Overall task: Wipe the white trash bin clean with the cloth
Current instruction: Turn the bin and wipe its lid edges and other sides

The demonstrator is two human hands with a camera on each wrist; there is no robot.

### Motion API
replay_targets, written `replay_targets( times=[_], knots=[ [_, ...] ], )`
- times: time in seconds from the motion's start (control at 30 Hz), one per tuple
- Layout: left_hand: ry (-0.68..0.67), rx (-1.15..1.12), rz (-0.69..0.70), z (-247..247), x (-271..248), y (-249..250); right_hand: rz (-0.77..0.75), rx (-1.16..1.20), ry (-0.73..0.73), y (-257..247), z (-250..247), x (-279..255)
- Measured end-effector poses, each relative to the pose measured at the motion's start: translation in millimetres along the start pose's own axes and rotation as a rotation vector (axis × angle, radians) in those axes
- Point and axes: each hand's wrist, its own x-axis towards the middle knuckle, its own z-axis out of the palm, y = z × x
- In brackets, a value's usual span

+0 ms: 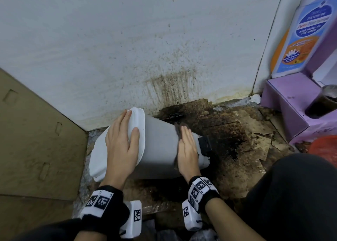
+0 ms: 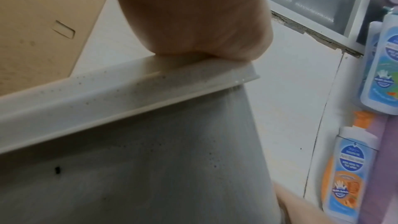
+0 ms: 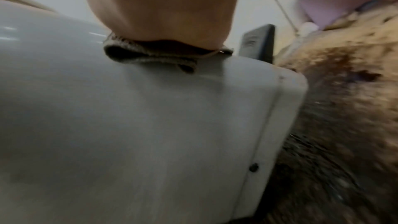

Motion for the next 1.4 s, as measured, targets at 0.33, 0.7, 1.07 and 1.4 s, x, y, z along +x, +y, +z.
replay_targets(
  times=[0.33, 0.7, 1.07, 1.4],
  knots=[
    [0.017, 0.055, 0.021, -2.8, -0.6, -4.3, 0.157, -0.018, 0.006, -20.7, 9.8, 3.1],
    [-0.01, 0.025, 0.024, -2.6, -1.9, -1.4, -0.362, 0.029, -0.156, -66.8, 12.6, -14.9],
    [-0.011, 0.027, 0.017, -1.5, -2.4, 2.0, 0.163, -0.112, 0.008, 28.8, -6.9, 6.2],
    [0.029, 0.062, 0.023, -1.8, 0.9, -2.3, -0.225, 0.05, -0.152, -88.8, 27.8, -17.1]
  ],
)
